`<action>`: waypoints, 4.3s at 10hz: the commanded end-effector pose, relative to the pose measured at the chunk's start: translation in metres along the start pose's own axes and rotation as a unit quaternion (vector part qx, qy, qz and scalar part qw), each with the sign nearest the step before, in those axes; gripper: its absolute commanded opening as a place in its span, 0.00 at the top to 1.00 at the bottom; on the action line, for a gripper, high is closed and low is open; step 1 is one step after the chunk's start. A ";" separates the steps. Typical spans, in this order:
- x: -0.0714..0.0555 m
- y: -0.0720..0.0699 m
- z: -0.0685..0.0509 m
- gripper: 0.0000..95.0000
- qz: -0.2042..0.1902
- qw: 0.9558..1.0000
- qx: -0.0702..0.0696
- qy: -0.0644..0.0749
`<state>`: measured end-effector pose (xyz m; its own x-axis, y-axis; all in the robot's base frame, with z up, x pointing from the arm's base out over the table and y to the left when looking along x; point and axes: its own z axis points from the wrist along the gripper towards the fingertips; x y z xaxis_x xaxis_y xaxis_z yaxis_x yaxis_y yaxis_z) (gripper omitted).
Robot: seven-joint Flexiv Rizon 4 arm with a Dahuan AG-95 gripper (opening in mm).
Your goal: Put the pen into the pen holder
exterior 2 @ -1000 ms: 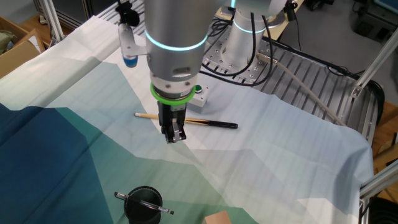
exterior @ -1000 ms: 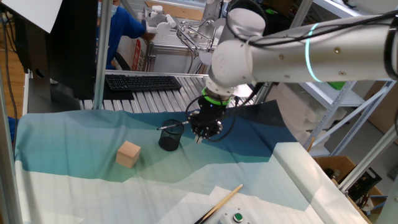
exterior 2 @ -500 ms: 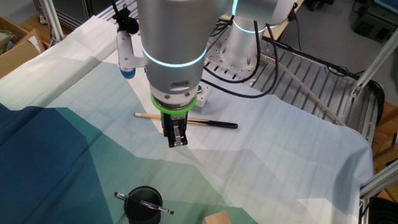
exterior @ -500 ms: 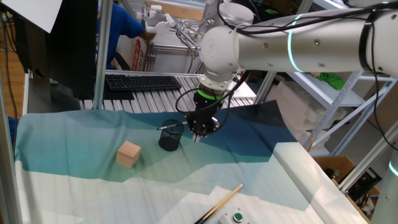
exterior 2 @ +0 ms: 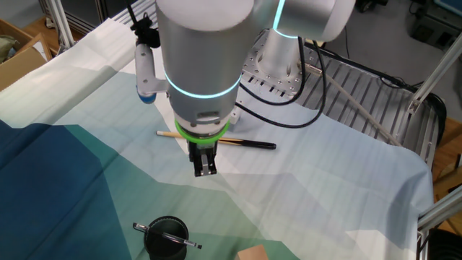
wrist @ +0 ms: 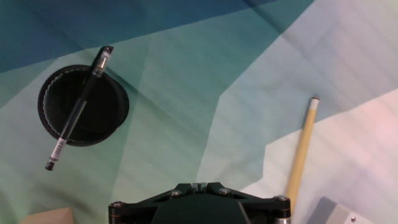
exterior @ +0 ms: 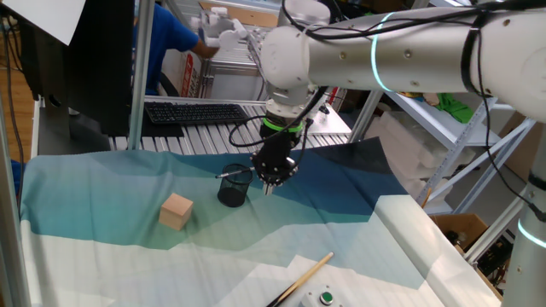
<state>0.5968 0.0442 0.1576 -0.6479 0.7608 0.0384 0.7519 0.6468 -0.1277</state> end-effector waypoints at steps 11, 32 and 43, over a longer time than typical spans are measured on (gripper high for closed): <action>0.001 -0.003 -0.001 1.00 -0.002 0.999 -0.032 -0.007; -0.087 0.123 -0.013 1.00 0.161 0.985 -0.065 0.012; -0.090 0.142 0.003 1.00 0.191 0.978 -0.089 0.006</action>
<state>0.7632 0.0679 0.1330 -0.3261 0.9447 0.0351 0.9453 0.3252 0.0267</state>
